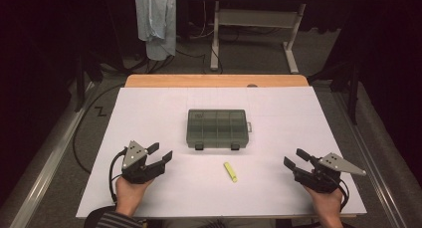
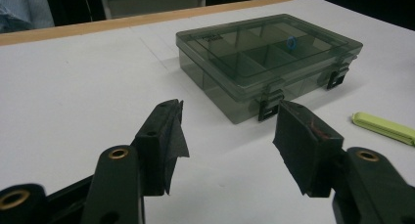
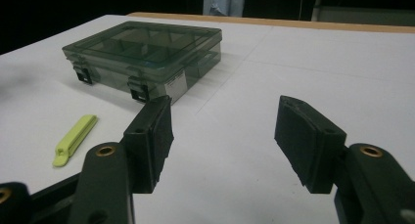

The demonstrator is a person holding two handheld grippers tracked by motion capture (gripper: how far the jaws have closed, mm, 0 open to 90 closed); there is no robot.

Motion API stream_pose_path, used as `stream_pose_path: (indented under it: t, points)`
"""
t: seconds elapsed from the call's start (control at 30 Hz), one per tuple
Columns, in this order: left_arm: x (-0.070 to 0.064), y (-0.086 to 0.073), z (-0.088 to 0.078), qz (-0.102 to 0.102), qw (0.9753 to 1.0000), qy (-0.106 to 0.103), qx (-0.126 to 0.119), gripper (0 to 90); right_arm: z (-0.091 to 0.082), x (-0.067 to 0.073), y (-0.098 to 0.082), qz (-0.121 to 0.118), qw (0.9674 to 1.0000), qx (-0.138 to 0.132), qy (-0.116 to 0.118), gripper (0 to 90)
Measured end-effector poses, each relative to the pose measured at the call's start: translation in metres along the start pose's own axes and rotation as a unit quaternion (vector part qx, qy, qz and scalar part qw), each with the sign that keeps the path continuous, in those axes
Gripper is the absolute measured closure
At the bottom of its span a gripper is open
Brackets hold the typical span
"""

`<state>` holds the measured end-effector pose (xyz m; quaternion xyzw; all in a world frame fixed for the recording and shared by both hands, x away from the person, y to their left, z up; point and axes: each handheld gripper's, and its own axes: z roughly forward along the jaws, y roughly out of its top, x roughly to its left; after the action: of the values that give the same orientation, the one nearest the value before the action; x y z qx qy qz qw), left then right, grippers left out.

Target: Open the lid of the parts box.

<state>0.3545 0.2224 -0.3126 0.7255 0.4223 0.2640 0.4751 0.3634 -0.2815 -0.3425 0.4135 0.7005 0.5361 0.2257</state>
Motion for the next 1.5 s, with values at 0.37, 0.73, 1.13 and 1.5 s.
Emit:
stream_pose_path:
  t: [0.37, 0.73, 1.13, 1.5]
  points:
    - [0.0000, 0.0000, -0.0016, 0.001, 1.0000, 0.000, -0.004, 43.1, 0.0025, 0.0018, 0.0008, 0.001, 1.0000, 0.001, 0.001, 40.8]
    - [-0.0008, 0.0004, -0.0006, 0.004, 1.0000, 0.007, 0.002, 41.5, 0.0004, 0.0009, 0.0012, 0.006, 0.9999, -0.008, -0.002, 40.8]
    - [0.0006, 0.0027, 0.0005, 0.001, 1.0000, 0.001, -0.002, 41.4, 0.0016, 0.0018, 0.0027, 0.002, 0.9998, -0.018, -0.005, 41.1]
    - [0.0008, 0.0054, 0.0033, -0.005, 0.9999, -0.003, -0.008, 41.6, 0.0049, 0.0018, 0.0042, 0.003, 0.9997, -0.024, -0.010, 40.7]
